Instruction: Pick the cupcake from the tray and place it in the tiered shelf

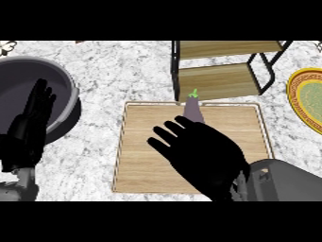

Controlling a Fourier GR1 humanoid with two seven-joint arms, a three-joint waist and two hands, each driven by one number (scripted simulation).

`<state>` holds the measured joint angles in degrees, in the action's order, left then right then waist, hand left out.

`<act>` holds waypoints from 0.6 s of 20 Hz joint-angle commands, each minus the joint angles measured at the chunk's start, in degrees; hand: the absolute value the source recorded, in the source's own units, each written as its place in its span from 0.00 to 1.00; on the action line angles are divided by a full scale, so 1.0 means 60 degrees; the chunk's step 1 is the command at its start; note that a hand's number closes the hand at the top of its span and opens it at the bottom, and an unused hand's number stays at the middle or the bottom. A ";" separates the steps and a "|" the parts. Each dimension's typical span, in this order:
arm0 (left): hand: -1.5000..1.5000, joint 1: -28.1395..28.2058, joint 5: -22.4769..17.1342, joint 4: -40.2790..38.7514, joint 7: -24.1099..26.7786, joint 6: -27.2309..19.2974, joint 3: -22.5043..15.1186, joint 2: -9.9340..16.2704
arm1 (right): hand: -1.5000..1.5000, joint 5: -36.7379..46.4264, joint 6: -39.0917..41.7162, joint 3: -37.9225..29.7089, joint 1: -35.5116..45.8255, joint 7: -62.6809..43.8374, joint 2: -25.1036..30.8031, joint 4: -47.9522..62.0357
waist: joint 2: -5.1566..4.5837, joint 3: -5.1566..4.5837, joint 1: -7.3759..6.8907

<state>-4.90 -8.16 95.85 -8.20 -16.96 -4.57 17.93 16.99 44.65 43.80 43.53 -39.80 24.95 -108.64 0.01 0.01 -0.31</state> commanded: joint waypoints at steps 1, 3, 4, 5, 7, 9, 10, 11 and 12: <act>0.50 -0.0143 0.0032 -0.0536 0.0315 0.0230 0.0316 -0.0114 | 0.00 0.0880 0.0144 -0.0240 -0.1215 0.0705 0.0614 -0.0736 | -0.0001 0.0001 0.0079; 0.50 0.0556 -0.0038 -0.0171 0.0617 0.0563 0.0293 -0.0066 | 0.00 0.1812 -0.0330 0.0016 -0.1046 0.1536 0.0085 0.0600 | -0.0018 0.0001 -0.0030; 0.50 0.0096 0.0235 0.0305 -0.0213 0.0208 0.0246 -0.0116 | 0.00 0.1784 -0.0003 -0.0253 -0.1236 0.1608 0.0009 0.0389 | -0.0004 0.0002 0.0006; 0.50 0.0482 0.0347 0.0104 0.0145 0.0183 0.0147 -0.0239 | 0.00 0.2327 -0.0564 0.0186 -0.1713 0.2106 0.0285 0.0377 | -0.0010 0.0004 0.0001; 0.50 0.0787 0.0198 0.0765 -0.0034 0.0582 0.0373 -0.0011 | 0.00 0.2276 0.0095 -0.0377 -0.1311 0.1934 -0.0393 0.0832 | 0.0003 0.0000 -0.0023; 0.50 -0.0049 0.0247 -0.0056 0.0015 0.0543 0.0418 -0.0302 | 0.00 0.2478 0.0369 -0.0309 -0.1789 0.1885 -0.0214 0.0036 | 0.0005 -0.0002 0.0061; 0.50 0.0013 0.0570 0.0172 -0.0142 0.0208 0.0248 -0.0495 | 0.00 0.2841 0.0047 -0.0699 -0.1628 0.3104 0.0247 0.0933 | -0.0006 0.0001 0.0026; 0.50 0.0263 0.0128 -0.0335 0.0485 0.0831 0.0696 -0.0263 | 0.00 0.3200 -0.0026 -0.0363 -0.1911 0.2954 0.0109 0.0840 | -0.0006 -0.0002 0.0026; 0.50 0.0138 0.0202 -0.0054 0.0128 0.0719 0.0737 -0.0263 | 0.00 0.3320 0.0067 -0.0643 -0.1999 0.3363 0.0444 0.0762 | -0.0002 0.0000 0.0029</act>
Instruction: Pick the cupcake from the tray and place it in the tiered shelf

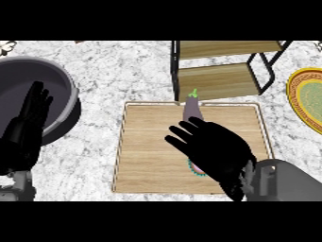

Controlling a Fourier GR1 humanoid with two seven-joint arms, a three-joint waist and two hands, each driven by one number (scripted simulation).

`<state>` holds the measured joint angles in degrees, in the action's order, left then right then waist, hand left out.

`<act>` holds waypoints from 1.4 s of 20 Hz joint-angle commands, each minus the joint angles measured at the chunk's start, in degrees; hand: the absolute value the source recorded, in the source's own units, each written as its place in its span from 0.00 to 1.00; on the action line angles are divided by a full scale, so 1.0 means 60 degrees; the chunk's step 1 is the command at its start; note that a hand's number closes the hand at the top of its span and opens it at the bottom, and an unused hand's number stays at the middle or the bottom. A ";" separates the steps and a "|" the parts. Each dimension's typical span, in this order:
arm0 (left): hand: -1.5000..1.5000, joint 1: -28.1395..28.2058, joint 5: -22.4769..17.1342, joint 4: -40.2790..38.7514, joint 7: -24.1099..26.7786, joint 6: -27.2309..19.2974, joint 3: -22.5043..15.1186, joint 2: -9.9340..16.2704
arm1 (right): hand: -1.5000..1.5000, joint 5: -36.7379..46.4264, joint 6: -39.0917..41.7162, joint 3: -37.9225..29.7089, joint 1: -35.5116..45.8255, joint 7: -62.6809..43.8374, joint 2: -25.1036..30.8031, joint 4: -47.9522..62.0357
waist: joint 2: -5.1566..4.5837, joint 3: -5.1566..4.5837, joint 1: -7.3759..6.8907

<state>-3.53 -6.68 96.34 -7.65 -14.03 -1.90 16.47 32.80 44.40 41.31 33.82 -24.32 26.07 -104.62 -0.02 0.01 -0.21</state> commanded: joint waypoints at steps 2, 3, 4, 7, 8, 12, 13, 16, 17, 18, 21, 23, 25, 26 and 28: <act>0.50 -0.0615 0.0185 -0.0798 0.0111 0.0137 0.0162 -0.0284 | 0.00 0.1198 -0.0217 -0.0032 0.0089 0.0857 -0.0736 0.1166 | -0.0012 -0.0002 0.0004; 0.50 -0.0364 -0.0159 0.0069 -0.0547 0.0379 0.0558 0.0193 | 0.00 0.1512 -0.0654 0.0297 -0.0716 0.0827 -0.0546 0.0757 | 0.0002 0.0001 0.0000; 0.50 -0.0097 0.0341 -0.0386 0.0188 0.0178 0.0055 -0.0397 | 0.00 0.1368 -0.0270 -0.0393 -0.0479 0.1566 -0.0150 0.0811 | -0.0001 -0.0001 0.0011; 0.50 0.0019 0.0493 0.0112 -0.0108 0.0121 -0.0017 -0.0491 | 0.00 0.2127 -0.1220 -0.0155 -0.0798 0.2281 -0.0516 0.1529 | 0.0000 0.0001 -0.0006; 0.50 0.0579 0.0435 0.0740 -0.0203 0.0139 0.0077 -0.0432 | 0.00 0.1725 -0.0423 -0.0521 -0.1191 0.2022 -0.0133 0.0396 | 0.0018 0.0000 0.0012; 0.50 0.0014 0.0340 0.0069 -0.0043 0.0437 0.0359 -0.0534 | 0.00 0.2693 -0.1154 -0.0487 -0.0608 0.2760 -0.1264 0.2005 | 0.0000 0.0000 -0.0020; 0.50 -0.0378 0.0578 -0.0311 -0.0102 0.0231 0.0284 -0.0727 | 0.00 0.2905 -0.1055 -0.0368 -0.0887 0.2945 -0.1135 0.1931 | -0.0001 -0.0001 0.0010; 0.50 0.0013 0.0187 0.0116 -0.0197 0.0787 0.0844 -0.0237 | 0.00 0.2895 -0.0728 -0.0570 -0.1669 0.2988 -0.0754 0.1196 | 0.0014 -0.0001 0.0029; 0.50 -0.0168 0.0434 0.0067 -0.0282 0.0656 0.0578 -0.0489 | 0.00 0.3353 -0.0859 -0.0455 -0.0957 0.2915 -0.1739 0.2517 | 0.0002 -0.0001 -0.0009; 0.50 -0.0359 0.0968 -0.0416 -0.0045 0.0273 0.0128 -0.0927 | 0.00 0.3341 -0.0794 -0.0613 -0.1295 0.2893 -0.1494 0.1979 | 0.0003 -0.0001 0.0032; 0.50 -0.0176 0.0808 -0.0124 -0.0050 0.0367 0.0415 -0.0885 | 0.00 0.3872 -0.1089 -0.0242 -0.1332 0.3230 -0.1828 0.3036 | -0.0002 0.0000 -0.0010; 0.50 -0.0807 0.0720 -0.0229 -0.0495 0.0348 0.0561 -0.0800 | 1.00 0.3823 -0.0439 -0.0465 -0.0814 0.3663 -0.1385 0.3199 | -0.0004 -0.0001 0.0000; 0.50 -0.0153 0.0367 -0.0293 0.0014 0.0956 0.0940 -0.0521 | 1.00 0.4451 -0.1237 0.0131 -0.1102 0.3723 -0.2088 0.3171 | 0.0000 -0.0002 -0.0028; 0.50 -0.0666 0.1059 -0.0534 -0.0195 0.0285 0.0296 -0.1095 | 1.00 0.4762 -0.1610 0.0369 -0.1231 0.3823 -0.1988 0.3030 | -0.0003 0.0000 0.0015; 0.50 -0.0981 0.0581 -0.0775 -0.0274 0.0779 0.0951 -0.0619 | 1.00 0.4979 -0.1695 0.0176 -0.1111 0.4079 -0.2001 0.2835 | 0.0000 -0.0002 0.0024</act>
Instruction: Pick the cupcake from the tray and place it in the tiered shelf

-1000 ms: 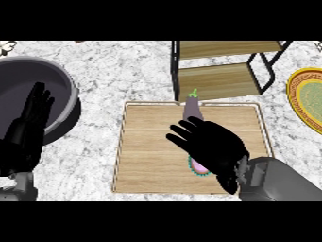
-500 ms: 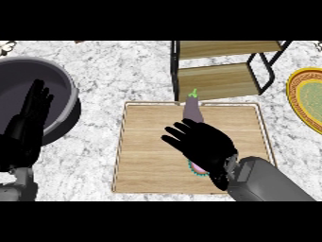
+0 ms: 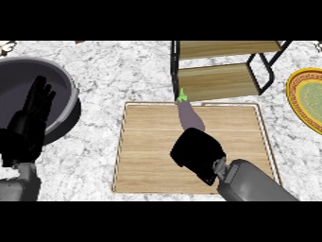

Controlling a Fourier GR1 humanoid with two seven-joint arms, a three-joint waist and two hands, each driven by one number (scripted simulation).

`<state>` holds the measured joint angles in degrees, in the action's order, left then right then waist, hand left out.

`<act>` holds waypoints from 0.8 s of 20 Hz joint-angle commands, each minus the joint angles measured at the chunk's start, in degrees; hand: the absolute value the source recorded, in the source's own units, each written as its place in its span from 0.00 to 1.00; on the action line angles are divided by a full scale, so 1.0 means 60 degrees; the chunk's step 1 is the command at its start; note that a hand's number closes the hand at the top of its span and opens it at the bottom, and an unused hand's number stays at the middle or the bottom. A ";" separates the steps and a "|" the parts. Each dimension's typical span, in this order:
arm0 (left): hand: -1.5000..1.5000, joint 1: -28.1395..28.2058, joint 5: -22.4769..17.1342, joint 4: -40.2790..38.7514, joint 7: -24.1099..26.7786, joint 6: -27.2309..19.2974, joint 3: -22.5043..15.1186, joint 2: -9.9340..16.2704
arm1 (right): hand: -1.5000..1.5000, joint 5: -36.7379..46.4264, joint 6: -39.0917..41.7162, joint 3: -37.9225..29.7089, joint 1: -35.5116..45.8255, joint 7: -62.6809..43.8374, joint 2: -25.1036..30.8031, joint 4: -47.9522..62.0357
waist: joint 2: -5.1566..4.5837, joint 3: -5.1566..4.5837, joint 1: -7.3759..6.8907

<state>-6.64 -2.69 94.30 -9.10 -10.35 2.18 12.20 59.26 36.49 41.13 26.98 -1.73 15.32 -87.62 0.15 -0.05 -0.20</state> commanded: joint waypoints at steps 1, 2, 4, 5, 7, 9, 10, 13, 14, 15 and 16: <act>0.50 0.0020 0.0395 -0.0049 0.0204 -0.0212 -0.0179 -0.0301 | 1.00 0.0490 -0.0402 -0.0146 0.0033 0.0821 0.0330 -0.0335 | -0.0021 0.0010 0.0019; 0.50 0.0445 0.0640 0.0307 -0.0031 -0.0338 -0.0541 -0.0468 | 1.00 0.0878 -0.1389 0.0117 -0.0276 0.0957 0.0341 0.0183 | -0.0023 0.0013 -0.0010; 0.50 0.0127 -0.0032 0.0454 -0.0223 0.0322 0.0144 0.0087 | 1.00 0.0917 -0.1262 -0.0255 -0.0147 0.1226 0.0257 -0.0037 | -0.0019 0.0011 -0.0005; 0.50 0.0016 -0.0010 0.0243 -0.0235 0.0175 0.0177 -0.0158 | 1.00 0.1054 -0.1062 -0.0325 -0.0200 0.1333 -0.0013 0.0063 | -0.0022 0.0009 0.0005; 0.50 0.0314 0.0149 0.0751 -0.0541 -0.0010 0.0063 -0.0120 | 1.00 0.0651 -0.1306 -0.0972 -0.1061 0.0886 0.0486 -0.0554 | -0.0002 0.0013 0.0057; 0.50 0.0617 0.0233 0.0487 -0.0036 -0.0040 -0.0089 -0.0305 | 1.00 0.0627 -0.1501 -0.1717 -0.1580 -0.1221 -0.0750 0.0038 | 0.0025 0.0015 0.0183; 0.50 0.0464 0.0232 0.0159 0.0167 -0.0101 0.0071 -0.0295 | 1.00 0.0570 -0.1756 -0.2292 -0.1726 -0.1815 -0.1000 0.0334 | -0.0015 0.0012 0.0318; 0.50 0.0722 0.0098 0.0418 0.0008 0.0017 0.0254 -0.0086 | 1.00 0.0475 -0.2301 -0.3149 -0.2504 -0.3706 -0.2160 0.0140 | 0.0040 0.0010 0.0340; 0.50 0.0429 0.0216 0.0188 0.0070 -0.0097 0.0222 -0.0160 | 1.00 0.0422 -0.2432 -0.3041 -0.2800 -0.4032 -0.2483 -0.0099 | 0.0011 0.0008 0.0384; 0.50 0.0602 0.0229 0.0505 -0.0089 -0.0092 0.0016 -0.0280 | 1.00 0.0373 -0.2508 -0.3172 -0.2936 -0.4353 -0.2498 -0.0645 | 0.0048 0.0010 0.0302; 0.50 0.0597 0.0120 0.0469 0.0084 0.0095 0.0192 -0.0095 | 1.00 0.0094 -0.2463 -0.3026 -0.3088 -0.4617 -0.2510 -0.1160 | 0.0033 0.0006 0.0206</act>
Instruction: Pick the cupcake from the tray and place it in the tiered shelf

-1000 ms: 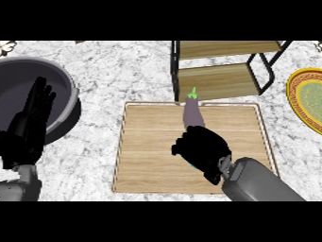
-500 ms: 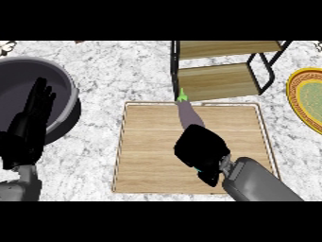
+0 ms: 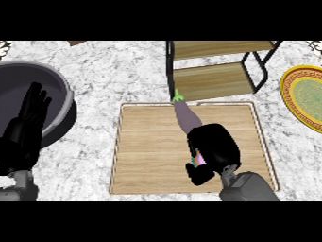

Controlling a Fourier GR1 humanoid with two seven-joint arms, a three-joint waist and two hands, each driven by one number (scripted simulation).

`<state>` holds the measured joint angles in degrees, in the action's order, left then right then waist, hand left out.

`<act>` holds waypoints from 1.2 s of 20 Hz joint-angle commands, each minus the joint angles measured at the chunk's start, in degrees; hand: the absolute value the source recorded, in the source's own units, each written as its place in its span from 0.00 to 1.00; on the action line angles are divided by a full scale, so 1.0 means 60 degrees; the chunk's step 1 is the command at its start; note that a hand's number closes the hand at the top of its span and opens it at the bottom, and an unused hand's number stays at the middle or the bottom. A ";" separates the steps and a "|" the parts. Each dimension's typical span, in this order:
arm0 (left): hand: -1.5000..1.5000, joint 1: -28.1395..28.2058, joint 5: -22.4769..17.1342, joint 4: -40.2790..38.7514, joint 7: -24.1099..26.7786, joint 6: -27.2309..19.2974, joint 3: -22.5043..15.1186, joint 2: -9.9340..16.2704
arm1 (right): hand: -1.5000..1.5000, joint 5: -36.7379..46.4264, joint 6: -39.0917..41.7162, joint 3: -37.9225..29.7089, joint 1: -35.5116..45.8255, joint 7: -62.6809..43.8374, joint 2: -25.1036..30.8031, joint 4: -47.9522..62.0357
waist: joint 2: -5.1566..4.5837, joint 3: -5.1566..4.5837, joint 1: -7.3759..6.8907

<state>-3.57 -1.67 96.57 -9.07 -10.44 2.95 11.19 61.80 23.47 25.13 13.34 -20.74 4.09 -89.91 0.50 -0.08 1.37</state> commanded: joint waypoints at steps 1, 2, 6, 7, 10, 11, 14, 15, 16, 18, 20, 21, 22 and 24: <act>0.50 -0.0250 0.0418 -0.0166 0.0037 -0.0353 -0.0430 -0.0444 | 1.00 -0.0489 0.0160 -0.0681 -0.0605 -0.1469 -0.0647 -0.1088 | -0.0054 0.0010 -0.0043; 0.50 0.0398 -0.0044 0.0242 0.0095 0.0177 -0.0137 -0.0080 | 1.00 -0.1069 -0.0156 0.0107 -0.0621 -0.2502 -0.0654 -0.1736 | -0.0028 0.0009 -0.0202; 0.50 -0.0403 0.0036 -0.0408 0.0065 0.0017 -0.0108 -0.0222 | 1.00 -0.2081 -0.1393 0.0326 -0.0245 -0.3499 -0.0671 -0.3200 | -0.0054 0.0012 -0.0138; 0.50 0.0005 0.0081 -0.0177 0.0165 0.0061 -0.0150 -0.0178 | 1.00 -0.2208 -0.1551 0.0119 -0.0268 -0.3787 -0.0673 -0.3965 | -0.0005 0.0012 -0.0129; 0.50 -0.0027 -0.0365 -0.0184 0.0167 0.0460 0.0367 0.0248 | 1.00 -0.2200 -0.1509 -0.0228 0.0606 -0.5139 -0.0677 -0.5022 | -0.0023 -0.0001 -0.0198; 0.50 0.0083 0.0177 -0.0180 0.0192 0.0012 -0.0139 -0.0184 | 1.00 -0.1925 -0.1873 0.0032 0.0399 -0.5674 -0.0678 -0.5576 | -0.0001 0.0003 -0.0114; 0.50 -0.0353 -0.0053 0.0106 -0.0538 0.0127 0.0050 0.0037 | 1.00 -0.1349 -0.1525 -0.0236 0.1208 -0.6756 -0.0679 -0.6133 | -0.0024 0.0008 -0.0173; 0.50 0.0053 0.0254 0.0186 -0.0035 0.0020 -0.0311 -0.0267 | 1.00 -0.1433 -0.0923 -0.0613 0.1939 -0.7247 -0.0680 -0.6078 | -0.0041 0.0004 -0.0228; 0.50 -0.0333 -0.0131 0.0061 -0.0390 0.0209 0.0201 0.0089 | 1.00 -0.1463 -0.0544 -0.1103 0.2483 -0.7335 -0.0680 -0.6066 | -0.0050 0.0003 -0.0228; 0.50 -0.0225 -0.0109 -0.0073 -0.0091 0.0396 0.0209 0.0152 | 1.00 -0.1398 -0.0144 -0.1637 0.3420 -0.7437 -0.0678 -0.5419 | -0.0067 0.0001 -0.0268; 0.50 -0.0020 0.0430 0.0472 -0.0449 -0.0072 -0.0311 -0.0244 | 1.00 -0.1596 0.0190 -0.2104 0.2912 -0.7221 -0.0526 -0.5963 | -0.0057 0.0009 -0.0219; 0.50 -0.0424 0.0090 -0.0266 -0.0014 0.0207 0.0032 -0.0169 | 1.00 -0.1884 0.0279 -0.2560 0.3531 -0.6918 -0.0514 -0.5384 | -0.0078 0.0006 -0.0223; 0.50 -0.0360 -0.0213 -0.0351 0.0112 0.0369 0.0392 -0.0011 | 1.00 -0.2100 -0.0051 -0.3166 0.3272 -0.6369 -0.0214 -0.5271 | -0.0085 0.0008 -0.0226; 0.50 -0.0138 0.0188 -0.0095 0.0152 0.0352 0.0009 -0.0105 | 1.00 -0.1789 -0.0361 -0.3273 0.3640 -0.6279 -0.0240 -0.4811 | -0.0078 0.0009 -0.0246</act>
<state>-4.23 -0.75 96.69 -9.23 -9.25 2.64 10.28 51.09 19.98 9.76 31.97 -56.00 1.90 -120.74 0.09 -0.04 -0.07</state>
